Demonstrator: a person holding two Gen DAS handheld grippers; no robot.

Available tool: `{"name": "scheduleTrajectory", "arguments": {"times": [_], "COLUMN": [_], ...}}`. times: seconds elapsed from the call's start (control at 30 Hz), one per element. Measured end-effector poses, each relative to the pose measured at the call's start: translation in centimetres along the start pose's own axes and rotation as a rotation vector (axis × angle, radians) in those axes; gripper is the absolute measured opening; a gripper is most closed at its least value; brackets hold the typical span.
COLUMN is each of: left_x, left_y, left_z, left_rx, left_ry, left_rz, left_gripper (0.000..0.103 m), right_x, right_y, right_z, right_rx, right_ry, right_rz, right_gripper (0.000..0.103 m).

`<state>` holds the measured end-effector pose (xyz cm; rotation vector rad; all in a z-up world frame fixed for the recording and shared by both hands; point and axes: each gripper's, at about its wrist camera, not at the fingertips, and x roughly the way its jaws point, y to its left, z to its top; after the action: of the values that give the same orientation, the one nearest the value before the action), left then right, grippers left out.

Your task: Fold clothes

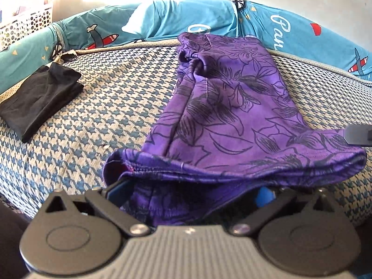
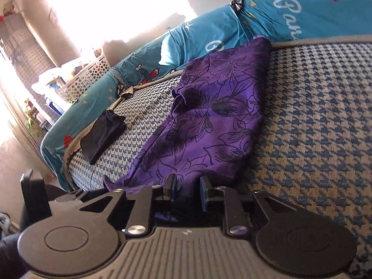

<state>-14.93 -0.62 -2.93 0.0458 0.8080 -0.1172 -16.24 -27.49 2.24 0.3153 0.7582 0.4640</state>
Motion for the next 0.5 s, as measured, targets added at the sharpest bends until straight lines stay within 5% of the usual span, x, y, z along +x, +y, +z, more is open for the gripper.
{"name": "scheduleTrajectory", "arguments": {"times": [0.3,0.5], "left_x": [-0.3,-0.3], "left_y": [0.5,1.1], "left_z": [0.6,1.2], "left_rx": [-0.02,-0.045], "left_ry": [-0.009,-0.008], "left_rz": [-0.021,-0.038], "left_gripper": [0.103,0.103], "right_x": [-1.4,1.2], "right_y": [5.0,6.8], "right_z": [-0.9,-2.7], "right_rx": [-0.462,-0.621], "right_ry": [-0.019,0.094], "right_rz": [-0.006,0.037], "right_gripper": [0.068,0.069]}}
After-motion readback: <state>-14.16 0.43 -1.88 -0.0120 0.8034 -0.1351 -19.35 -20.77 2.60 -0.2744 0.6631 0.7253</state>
